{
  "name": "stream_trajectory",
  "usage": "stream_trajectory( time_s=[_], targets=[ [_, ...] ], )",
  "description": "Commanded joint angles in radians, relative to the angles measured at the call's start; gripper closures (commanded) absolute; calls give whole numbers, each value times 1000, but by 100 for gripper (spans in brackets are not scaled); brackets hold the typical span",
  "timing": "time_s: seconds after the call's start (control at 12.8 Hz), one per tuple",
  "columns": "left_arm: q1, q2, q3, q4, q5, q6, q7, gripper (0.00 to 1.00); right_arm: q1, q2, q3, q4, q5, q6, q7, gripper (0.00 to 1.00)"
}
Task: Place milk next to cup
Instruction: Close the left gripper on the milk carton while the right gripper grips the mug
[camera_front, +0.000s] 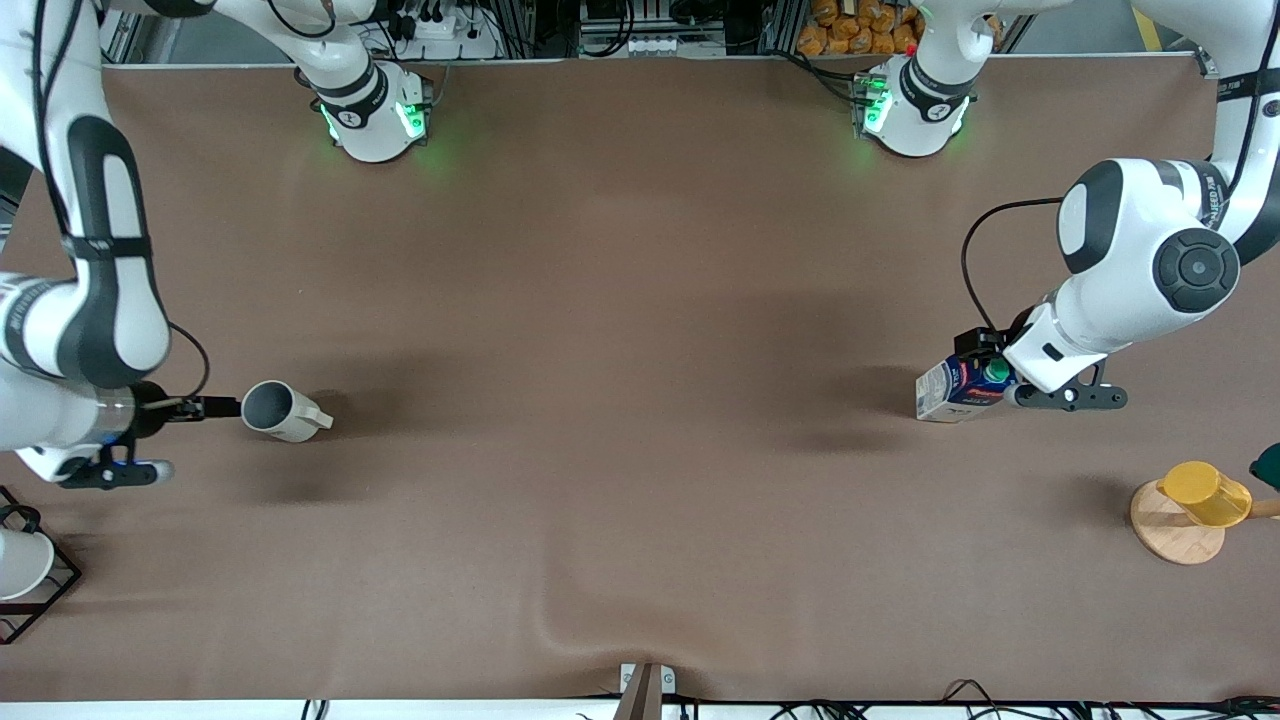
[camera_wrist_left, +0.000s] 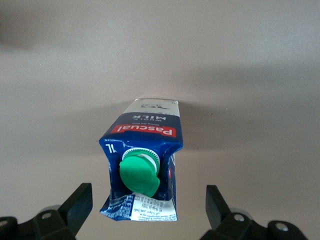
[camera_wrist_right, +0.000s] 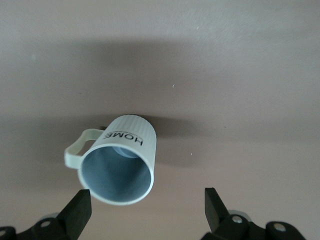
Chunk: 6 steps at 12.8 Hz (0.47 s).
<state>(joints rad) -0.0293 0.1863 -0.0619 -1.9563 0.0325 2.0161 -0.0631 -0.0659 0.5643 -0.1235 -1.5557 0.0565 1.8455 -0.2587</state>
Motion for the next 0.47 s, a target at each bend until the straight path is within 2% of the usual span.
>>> stream_trajectory(
  time_s=[0.0,0.08,0.16,0.31,0.39],
  targets=[
    [2,19,-2,-7,27,23,-18,0,-21,29,13,-18,-12,33,-82,0],
    [3,39,1,-4,27,33,-18,0,-21,46,12,-36,-12,67,-86,1],
    [3,44,2,-4,27,44,-20,0,-25,54,13,-53,-12,93,-86,15],
    [3,56,4,0,27,46,-20,0,-17,52,13,-66,-12,94,-83,84],
    [3,61,4,3,27,46,-20,9,-15,52,13,-66,-12,92,-71,100]
  ],
)
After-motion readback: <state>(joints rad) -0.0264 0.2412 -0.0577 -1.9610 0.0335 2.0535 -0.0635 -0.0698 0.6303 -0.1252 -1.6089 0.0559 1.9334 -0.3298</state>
